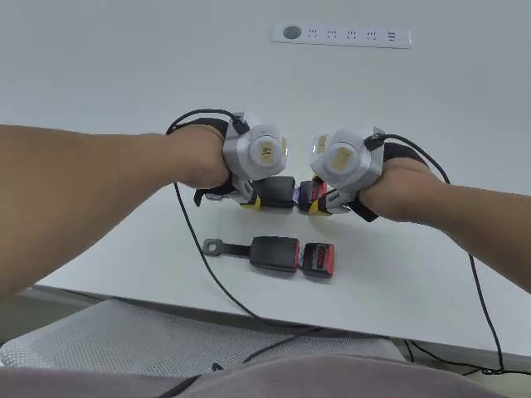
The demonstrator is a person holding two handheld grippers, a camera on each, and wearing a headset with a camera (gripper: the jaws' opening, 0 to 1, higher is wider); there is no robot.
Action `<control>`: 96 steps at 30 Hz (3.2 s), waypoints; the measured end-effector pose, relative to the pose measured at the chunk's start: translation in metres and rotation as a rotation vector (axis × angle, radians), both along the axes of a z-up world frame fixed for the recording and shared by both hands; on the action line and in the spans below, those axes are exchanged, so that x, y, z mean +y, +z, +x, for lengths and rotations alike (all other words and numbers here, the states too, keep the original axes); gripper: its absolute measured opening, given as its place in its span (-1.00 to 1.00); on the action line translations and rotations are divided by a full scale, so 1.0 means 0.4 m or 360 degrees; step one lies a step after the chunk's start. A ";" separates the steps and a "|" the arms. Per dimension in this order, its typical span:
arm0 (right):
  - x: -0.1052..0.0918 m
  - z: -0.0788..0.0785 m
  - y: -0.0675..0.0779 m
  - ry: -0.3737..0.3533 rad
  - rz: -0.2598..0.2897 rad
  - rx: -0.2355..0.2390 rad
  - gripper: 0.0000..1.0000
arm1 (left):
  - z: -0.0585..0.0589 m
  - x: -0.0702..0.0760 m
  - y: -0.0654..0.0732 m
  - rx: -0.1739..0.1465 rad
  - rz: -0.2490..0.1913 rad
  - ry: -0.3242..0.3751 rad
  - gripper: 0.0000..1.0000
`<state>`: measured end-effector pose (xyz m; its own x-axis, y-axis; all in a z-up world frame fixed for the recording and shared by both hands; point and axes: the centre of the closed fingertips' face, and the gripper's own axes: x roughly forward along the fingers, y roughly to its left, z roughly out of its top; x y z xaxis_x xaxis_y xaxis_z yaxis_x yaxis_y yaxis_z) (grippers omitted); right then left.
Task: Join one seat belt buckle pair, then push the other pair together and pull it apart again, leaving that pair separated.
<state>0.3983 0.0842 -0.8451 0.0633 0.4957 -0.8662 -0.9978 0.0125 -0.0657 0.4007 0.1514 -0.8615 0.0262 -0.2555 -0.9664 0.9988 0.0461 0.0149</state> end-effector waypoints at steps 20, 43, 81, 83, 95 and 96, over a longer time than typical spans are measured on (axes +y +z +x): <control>-0.048 -0.002 0.003 0.0007 0.0020 -0.0002 -0.40 | 0.001 0.001 -0.003 0.0000 -0.0024 0.0007 -0.38; -0.299 -0.027 -0.002 -0.0074 -0.0104 -0.0049 -0.36 | -0.003 -0.003 0.005 -0.0012 -0.0022 0.0037 -0.35; -0.338 -0.206 0.260 -0.0698 0.0492 -0.0128 0.49 | -0.233 0.155 0.328 -0.0347 -0.0759 0.0797 0.39; -0.349 -0.217 0.269 -0.0701 0.0494 -0.0142 0.56 | -0.249 0.178 0.334 -0.0363 -0.0772 0.0829 0.48; -0.396 -0.261 0.265 -0.0755 0.0561 -0.0150 1.00 | -0.287 0.267 0.328 -0.0449 -0.0876 0.0995 1.00; -0.397 -0.261 0.264 -0.0753 0.0558 -0.0167 1.00 | -0.287 0.272 0.321 -0.0451 -0.0867 0.0995 1.00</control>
